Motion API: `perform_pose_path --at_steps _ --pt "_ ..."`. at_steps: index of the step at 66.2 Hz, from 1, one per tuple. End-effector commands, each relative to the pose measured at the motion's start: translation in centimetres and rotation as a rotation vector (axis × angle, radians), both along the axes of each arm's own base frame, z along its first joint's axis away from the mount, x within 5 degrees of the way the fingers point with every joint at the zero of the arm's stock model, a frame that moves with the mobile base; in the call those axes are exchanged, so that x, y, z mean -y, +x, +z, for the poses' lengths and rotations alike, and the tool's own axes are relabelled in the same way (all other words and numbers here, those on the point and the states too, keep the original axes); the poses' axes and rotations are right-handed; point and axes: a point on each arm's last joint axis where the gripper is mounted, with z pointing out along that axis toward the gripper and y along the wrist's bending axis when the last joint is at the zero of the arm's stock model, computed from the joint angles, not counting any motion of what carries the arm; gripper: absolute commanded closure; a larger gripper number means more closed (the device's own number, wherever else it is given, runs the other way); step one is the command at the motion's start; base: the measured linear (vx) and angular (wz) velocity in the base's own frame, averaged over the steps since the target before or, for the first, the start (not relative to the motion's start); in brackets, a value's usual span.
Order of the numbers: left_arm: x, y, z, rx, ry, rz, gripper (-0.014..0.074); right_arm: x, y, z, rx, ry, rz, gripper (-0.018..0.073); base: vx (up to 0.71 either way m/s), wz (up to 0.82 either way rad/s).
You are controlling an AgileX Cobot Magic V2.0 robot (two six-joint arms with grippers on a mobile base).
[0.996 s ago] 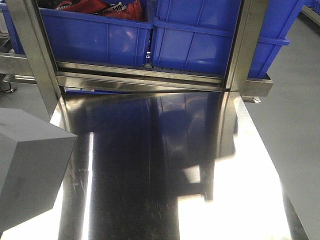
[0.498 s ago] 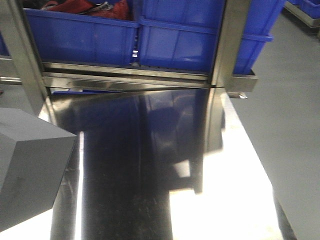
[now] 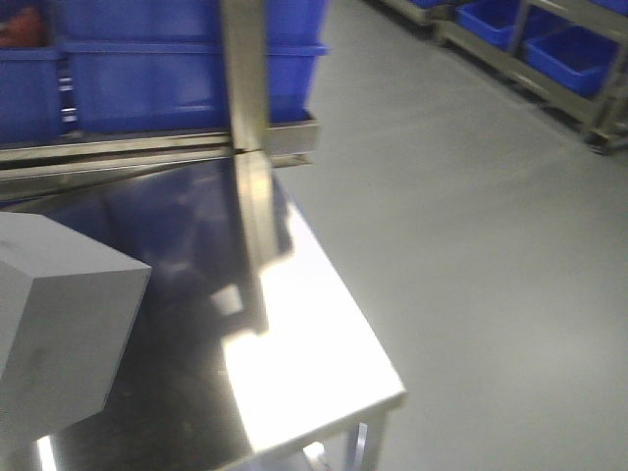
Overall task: Sort gray base to blue bin
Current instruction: 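Turn the base away from the table holding the block in the left gripper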
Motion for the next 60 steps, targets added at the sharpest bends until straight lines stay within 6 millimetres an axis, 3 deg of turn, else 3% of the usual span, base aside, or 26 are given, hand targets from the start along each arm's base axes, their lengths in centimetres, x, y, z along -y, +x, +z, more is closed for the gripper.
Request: perform_pose_path --at_steps 1,60 --pt "-0.22 -0.08 1.83 0.095 -0.082 0.016 0.0603 0.00 -0.10 0.89 0.091 -0.013 -0.002 0.0564 -0.11 -0.79" --pt "-0.22 -0.08 1.82 0.094 -0.081 0.016 0.0603 0.00 -0.10 0.89 0.091 -0.013 -0.002 0.0564 -0.05 -0.62"
